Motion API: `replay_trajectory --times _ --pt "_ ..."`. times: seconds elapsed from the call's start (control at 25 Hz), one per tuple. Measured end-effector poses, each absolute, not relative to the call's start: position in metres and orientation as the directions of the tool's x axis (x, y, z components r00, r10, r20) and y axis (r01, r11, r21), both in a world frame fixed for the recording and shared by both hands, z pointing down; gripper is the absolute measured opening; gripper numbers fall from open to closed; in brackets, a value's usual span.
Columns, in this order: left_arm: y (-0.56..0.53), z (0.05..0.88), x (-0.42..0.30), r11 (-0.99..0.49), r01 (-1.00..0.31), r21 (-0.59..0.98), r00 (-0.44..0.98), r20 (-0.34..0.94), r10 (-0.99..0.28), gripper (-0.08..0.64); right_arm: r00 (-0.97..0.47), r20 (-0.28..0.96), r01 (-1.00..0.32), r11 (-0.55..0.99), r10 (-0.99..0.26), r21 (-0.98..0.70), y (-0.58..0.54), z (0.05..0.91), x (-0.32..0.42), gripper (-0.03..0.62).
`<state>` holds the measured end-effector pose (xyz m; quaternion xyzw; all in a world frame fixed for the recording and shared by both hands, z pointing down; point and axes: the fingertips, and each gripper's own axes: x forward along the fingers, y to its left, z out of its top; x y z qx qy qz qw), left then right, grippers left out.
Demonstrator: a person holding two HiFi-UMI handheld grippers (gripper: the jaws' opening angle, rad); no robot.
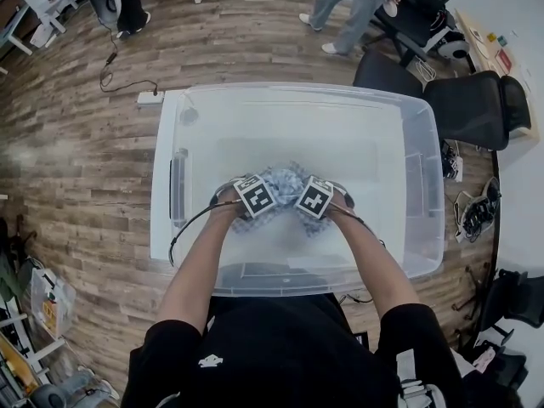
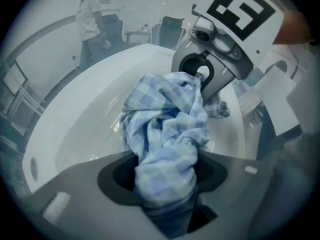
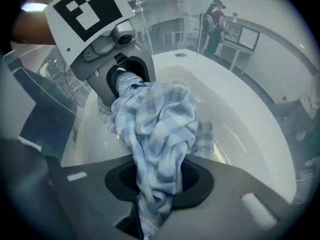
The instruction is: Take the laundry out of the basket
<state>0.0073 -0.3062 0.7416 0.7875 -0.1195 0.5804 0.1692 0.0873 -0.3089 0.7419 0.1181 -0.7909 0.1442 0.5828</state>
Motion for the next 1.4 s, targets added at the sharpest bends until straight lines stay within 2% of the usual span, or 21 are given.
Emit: replay_trajectory --times 0.16,0.44,0.72,1.12,1.4 --pt "-0.314 0.732 0.007 -0.899 -0.417 0.135 0.322 0.947 -0.007 0.228 -0.311 0.949 -0.381 0.922 -0.056 -0.07 -0.318 0.733 0.085 0.098" --pt "-0.334 0.706 0.007 -0.903 -0.426 0.066 0.332 0.939 -0.088 0.225 -0.344 0.929 -0.413 0.911 -0.137 -0.019 -0.337 0.707 0.085 0.095" --pt "-0.359 0.664 0.01 -0.891 -0.453 -0.019 0.357 0.912 -0.201 0.222 -0.368 0.88 -0.503 0.86 -0.301 0.084 -0.364 0.663 0.088 0.092" --pt "-0.397 0.572 0.016 -0.776 -0.604 -0.181 0.413 0.761 -0.499 0.216 -0.443 0.694 -0.706 0.698 -0.567 0.119 -0.394 0.559 0.084 0.086" --pt "-0.408 0.498 0.019 -0.673 -0.714 -0.195 0.463 0.589 -0.662 0.216 -0.478 0.497 -0.808 0.584 -0.724 0.074 -0.4 0.486 0.083 0.084"
